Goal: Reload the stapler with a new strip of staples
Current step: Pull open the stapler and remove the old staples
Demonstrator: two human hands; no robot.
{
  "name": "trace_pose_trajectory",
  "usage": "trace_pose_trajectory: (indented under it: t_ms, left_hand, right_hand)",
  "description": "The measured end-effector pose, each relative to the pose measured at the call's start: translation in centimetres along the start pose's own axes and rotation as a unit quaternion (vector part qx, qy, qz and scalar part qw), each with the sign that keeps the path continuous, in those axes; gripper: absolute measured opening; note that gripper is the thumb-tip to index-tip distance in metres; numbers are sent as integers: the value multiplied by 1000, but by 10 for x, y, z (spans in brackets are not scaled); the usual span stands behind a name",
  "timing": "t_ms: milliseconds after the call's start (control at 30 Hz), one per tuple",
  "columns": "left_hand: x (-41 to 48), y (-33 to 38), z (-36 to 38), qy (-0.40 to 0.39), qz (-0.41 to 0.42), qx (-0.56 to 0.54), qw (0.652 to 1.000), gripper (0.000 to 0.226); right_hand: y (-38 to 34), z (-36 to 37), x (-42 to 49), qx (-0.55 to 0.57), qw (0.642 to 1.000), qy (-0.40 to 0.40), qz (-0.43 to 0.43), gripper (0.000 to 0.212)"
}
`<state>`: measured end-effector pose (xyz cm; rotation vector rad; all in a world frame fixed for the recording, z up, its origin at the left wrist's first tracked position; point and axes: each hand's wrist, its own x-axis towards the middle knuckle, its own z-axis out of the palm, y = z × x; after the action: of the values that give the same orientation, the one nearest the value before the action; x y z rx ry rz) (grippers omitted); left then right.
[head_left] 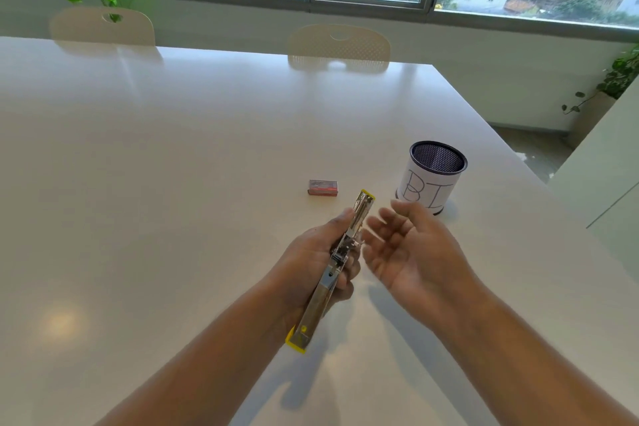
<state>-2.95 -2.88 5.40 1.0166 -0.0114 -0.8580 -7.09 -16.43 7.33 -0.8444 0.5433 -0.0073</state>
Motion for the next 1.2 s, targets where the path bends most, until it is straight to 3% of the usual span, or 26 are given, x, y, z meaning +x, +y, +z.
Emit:
trace_pose_trajectory:
  t_ms: [67,167,267,300,367,433,467,533,600,667,733,800,900,933,967,1033,1067,1133,1200]
  left_hand:
    - [2,2,2,13,16,37,999,40]
    - [3,7,12,31,45,155,986,48]
    - [3,12,17,47,108,330,937,45]
    - [2,14,21,59,134,415,898,44]
    - [1,14,30,82,181,603,773,45]
    - [-2,14,41,93,195,735,642,45]
    - [-3,14,44,93,198,774,594,45]
    - [-2,15,48,81,195,820,533,41]
    - [0,17,49,69,200,834,509,36]
    - [0,20,48,68,226,817,526,33]
    - [2,26,45,73,248,773,579,34]
    - [3,33,40,74,249,705,660,44]
    - [6,40,27,67,193,521,829,52]
    - [6,40,22,64,172,471,863,53]
    - [7,39,16,63,158,438,883,53]
    - [11,36,7,65,133,390,909,50]
    - [13,33,3,66,117,371,919,49]
    - [18,28,-3,68,79,353,930,49]
    - [22,23,-8,73,41,347,934,51]
  right_hand:
    - [4,-3,2,94,993,-22,67,24]
    - [6,-4,3,153,985,-31,74,32]
    - [16,-1,7,170,980,-24,97,31]
    - [18,0,7,169,979,-25,111,32]
    - [17,-2,7,183,972,-31,146,34]
    - [17,-7,8,259,943,-54,201,37]
    - [17,-9,9,309,923,-58,221,40]
    - [20,-14,13,356,907,-50,218,42]
    - [23,-13,15,357,910,-58,203,33]
    - [23,-10,14,348,916,-63,188,20]
    - [22,-9,20,307,939,-32,150,27]
    - [18,-10,22,258,957,8,131,46]
    - [6,-17,23,206,968,38,140,38]
    - [0,-20,25,177,973,28,142,35]
    - [-7,-21,25,120,983,10,140,34]
    - [-22,-22,26,-112,987,-26,112,37]
    - [-29,-21,26,-266,960,-38,79,38]
    - [-47,-16,25,-510,858,-62,5,39]
    - [-68,-9,26,-626,775,-80,-36,33]
